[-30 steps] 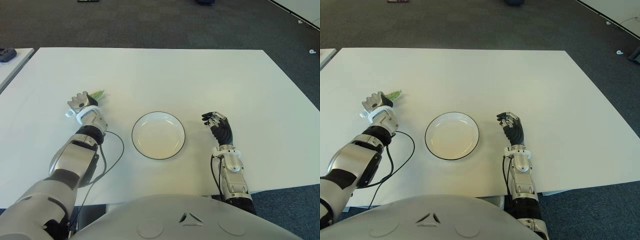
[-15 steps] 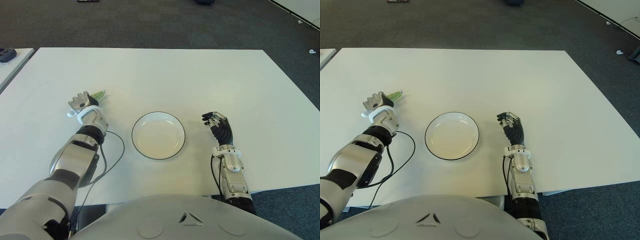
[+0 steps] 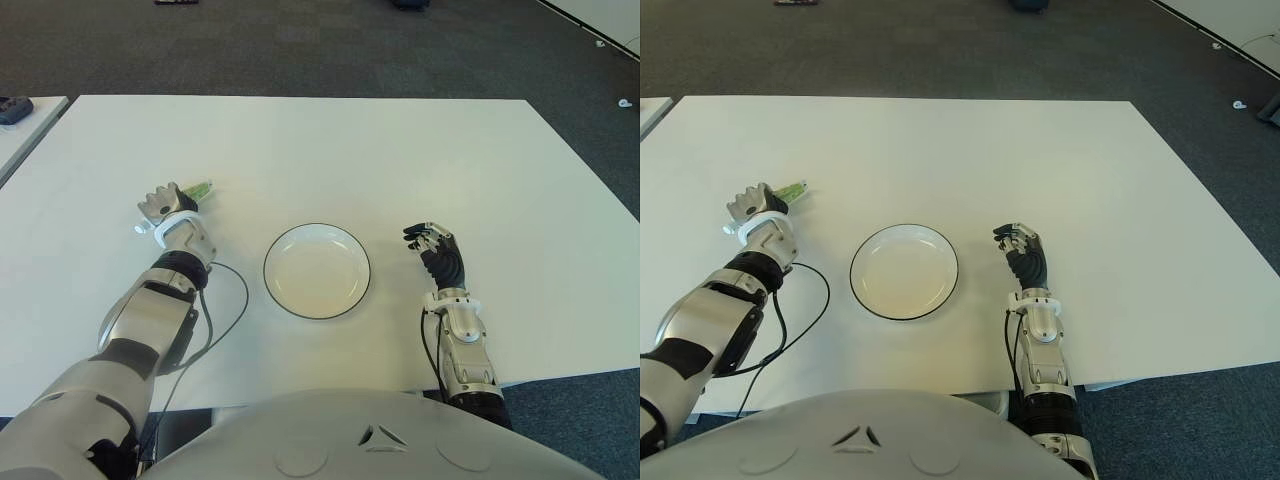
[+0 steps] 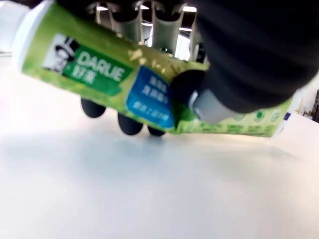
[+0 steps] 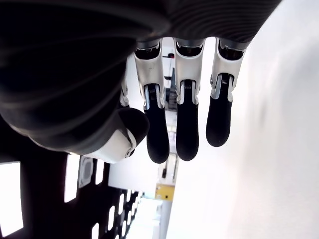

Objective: Put the toothpaste on the table into the plate.

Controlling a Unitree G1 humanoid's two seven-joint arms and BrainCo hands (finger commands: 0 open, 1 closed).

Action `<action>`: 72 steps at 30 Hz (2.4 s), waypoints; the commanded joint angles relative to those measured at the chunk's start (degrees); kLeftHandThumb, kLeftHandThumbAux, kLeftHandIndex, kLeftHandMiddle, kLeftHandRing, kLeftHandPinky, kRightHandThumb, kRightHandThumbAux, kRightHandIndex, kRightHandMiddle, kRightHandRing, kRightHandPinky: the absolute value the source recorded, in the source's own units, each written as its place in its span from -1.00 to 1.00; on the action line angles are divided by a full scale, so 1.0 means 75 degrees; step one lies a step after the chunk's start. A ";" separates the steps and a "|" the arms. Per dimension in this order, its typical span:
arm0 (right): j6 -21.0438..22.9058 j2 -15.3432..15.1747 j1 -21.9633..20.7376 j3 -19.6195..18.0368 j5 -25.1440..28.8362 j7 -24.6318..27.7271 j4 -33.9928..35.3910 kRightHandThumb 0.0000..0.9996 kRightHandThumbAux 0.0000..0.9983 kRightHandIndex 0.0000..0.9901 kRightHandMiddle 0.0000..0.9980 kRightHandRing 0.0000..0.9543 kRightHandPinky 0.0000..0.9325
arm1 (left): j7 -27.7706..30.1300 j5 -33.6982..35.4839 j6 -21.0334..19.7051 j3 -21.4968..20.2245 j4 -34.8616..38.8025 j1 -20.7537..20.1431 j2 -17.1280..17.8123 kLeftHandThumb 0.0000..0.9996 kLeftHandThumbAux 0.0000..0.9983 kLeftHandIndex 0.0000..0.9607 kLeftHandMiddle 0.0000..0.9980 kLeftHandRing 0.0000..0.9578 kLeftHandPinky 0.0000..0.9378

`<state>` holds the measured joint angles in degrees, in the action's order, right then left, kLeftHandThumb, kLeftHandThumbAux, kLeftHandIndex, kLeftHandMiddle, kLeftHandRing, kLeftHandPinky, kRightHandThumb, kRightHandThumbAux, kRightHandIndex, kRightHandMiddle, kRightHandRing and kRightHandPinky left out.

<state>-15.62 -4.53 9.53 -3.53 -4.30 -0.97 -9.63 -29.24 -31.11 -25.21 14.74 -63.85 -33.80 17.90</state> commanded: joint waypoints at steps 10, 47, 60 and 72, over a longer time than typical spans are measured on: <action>-0.0002 0.0068 -0.0108 0.0090 -0.0083 -0.0144 -0.0180 0.41 0.46 -0.14 -0.12 -0.12 -0.07 | 0.0502 -0.0423 0.1070 0.0276 0.4364 0.1504 0.0795 0.41 0.43 -0.09 0.58 0.60 0.60; 0.0326 0.0143 -0.0200 0.0363 -0.0237 -0.0346 -0.0090 0.41 0.46 -0.15 -0.12 -0.09 -0.03 | 0.3602 -0.0052 0.6147 0.0157 0.7911 0.2802 0.1906 0.42 0.43 -0.08 0.61 0.64 0.61; 0.0643 0.0168 -0.0096 0.0385 -0.0265 -0.0332 0.0200 0.41 0.46 -0.15 -0.13 -0.11 -0.07 | 0.4792 -0.0342 0.7219 0.0674 0.7928 0.3099 0.2100 0.42 0.43 -0.08 0.67 0.72 0.77; 0.0734 0.0172 -0.0008 0.0366 -0.0240 -0.0271 0.0350 0.41 0.46 -0.15 -0.14 -0.12 -0.07 | 0.5087 -0.1337 0.8160 0.1662 0.6683 0.2754 0.2101 0.42 0.43 -0.09 0.66 0.75 0.79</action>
<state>-11.36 -3.28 9.07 -0.96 -6.31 -3.21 -7.20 8.50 -39.44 35.52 25.72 -11.33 -13.29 34.39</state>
